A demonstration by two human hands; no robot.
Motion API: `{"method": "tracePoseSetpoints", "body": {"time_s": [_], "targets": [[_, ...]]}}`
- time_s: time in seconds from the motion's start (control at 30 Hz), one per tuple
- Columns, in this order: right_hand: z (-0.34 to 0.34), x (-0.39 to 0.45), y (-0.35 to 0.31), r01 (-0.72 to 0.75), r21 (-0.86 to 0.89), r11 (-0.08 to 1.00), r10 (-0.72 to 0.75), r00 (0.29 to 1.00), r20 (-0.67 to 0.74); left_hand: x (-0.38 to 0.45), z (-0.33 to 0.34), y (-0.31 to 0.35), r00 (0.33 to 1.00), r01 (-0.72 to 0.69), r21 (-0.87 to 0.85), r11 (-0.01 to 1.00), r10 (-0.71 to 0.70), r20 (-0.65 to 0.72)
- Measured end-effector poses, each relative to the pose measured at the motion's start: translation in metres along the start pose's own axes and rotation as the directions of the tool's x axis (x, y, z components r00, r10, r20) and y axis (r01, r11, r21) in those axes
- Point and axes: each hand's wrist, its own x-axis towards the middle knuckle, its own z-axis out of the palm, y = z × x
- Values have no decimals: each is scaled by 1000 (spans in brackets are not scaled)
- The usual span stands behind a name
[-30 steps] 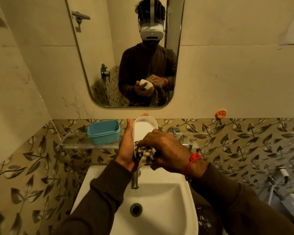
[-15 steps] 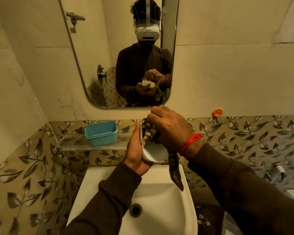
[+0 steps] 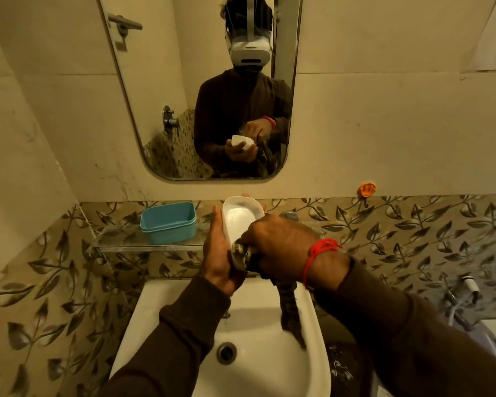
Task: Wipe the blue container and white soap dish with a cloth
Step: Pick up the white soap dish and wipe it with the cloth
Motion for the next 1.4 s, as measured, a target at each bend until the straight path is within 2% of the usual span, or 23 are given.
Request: {"method": "tracePoseSetpoints", "body": {"time_s": [0.1,0.2,0.33,0.43,0.53,0.67,0.77,0.87,0.9,1.03,1.1,1.2,1.3,1.4], "targets": [[-10,4,10,-26,216,976,21,999,26,-3,2,3,997,-17,-49,999,21,77],[-13,6,14,3,320,947,30,995,-100,-5,7,4,990,-1,-81,997,13,137],[-15,16,20,28,275,961,73,935,-348,-8,15,-9,985,46,-89,995,-30,168],[-13,20,23,-2,68,998,31,900,-435,-5,14,-12,985,27,-64,998,-16,170],[-8,18,20,-34,-102,994,-13,903,-428,-2,12,-5,991,-27,-12,1000,29,128],[1,9,9,-44,-166,985,-6,957,-289,0,2,-1,995,-53,21,998,51,86],[10,1,1,27,-50,998,-34,988,-152,-1,-4,-2,996,-62,20,998,61,71],[5,2,11,63,167,984,-64,998,-2,-9,-5,-7,996,20,-19,1000,-18,92],[3,3,14,74,213,974,-76,997,0,-10,-5,-7,992,38,-25,999,-34,118],[-1,10,19,117,258,959,-66,978,-200,-10,0,-3,986,76,-52,996,-67,153],[-4,15,23,126,205,971,-62,954,-295,-10,4,-7,984,108,-66,992,-97,147],[-8,19,28,59,69,996,-26,915,-404,-8,8,-11,984,119,-47,992,-111,142],[-3,19,22,15,-93,996,-55,892,-449,-6,8,-2,995,29,3,1000,-29,96],[-6,21,15,-72,-138,988,8,908,-418,-5,10,5,996,-47,55,997,43,83]]}}
